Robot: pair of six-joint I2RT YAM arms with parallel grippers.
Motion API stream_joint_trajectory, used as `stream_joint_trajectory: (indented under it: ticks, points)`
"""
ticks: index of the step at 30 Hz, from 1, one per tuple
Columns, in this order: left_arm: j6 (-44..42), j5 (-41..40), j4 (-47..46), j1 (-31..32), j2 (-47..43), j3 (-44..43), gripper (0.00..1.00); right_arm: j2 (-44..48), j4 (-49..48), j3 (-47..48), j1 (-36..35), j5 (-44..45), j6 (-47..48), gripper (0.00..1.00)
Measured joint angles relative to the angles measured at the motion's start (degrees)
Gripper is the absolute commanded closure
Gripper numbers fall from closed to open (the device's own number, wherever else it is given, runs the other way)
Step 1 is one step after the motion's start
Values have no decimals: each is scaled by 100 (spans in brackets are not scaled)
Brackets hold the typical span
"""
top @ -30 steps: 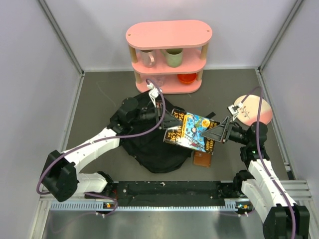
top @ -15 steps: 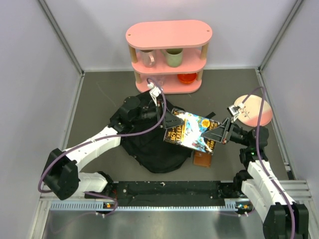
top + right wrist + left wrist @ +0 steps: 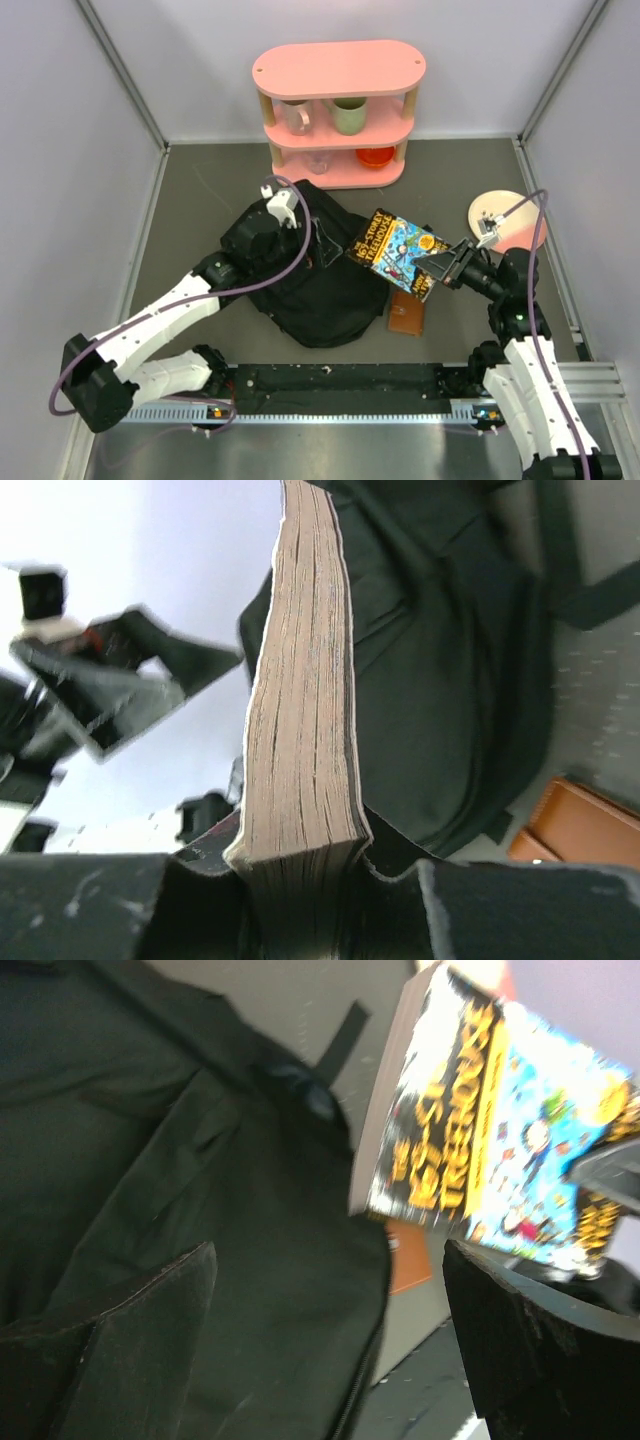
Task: Pack the student bag
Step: Pick up the book from the center of the board.
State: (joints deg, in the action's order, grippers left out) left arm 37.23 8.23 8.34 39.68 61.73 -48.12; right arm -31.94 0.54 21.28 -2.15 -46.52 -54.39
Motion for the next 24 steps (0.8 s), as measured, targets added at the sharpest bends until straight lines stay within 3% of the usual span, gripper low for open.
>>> stream_joint_trajectory:
  ticks: [5,12,17,24]
  points:
    - [-466,-1587,1152,1163,157,-315,1,479,1342,302,0,1423,323,100]
    - [-1331,-2608,1683,2743,1231,-1097,1,1008,2970,1200,2,3628,704,100]
    - [-1825,-2846,1932,3270,2345,-1786,1,1062,3620,1587,2,4647,885,100]
    - [-2085,-2887,2146,3571,3193,-2048,6,1207,4109,1602,2,4981,927,100]
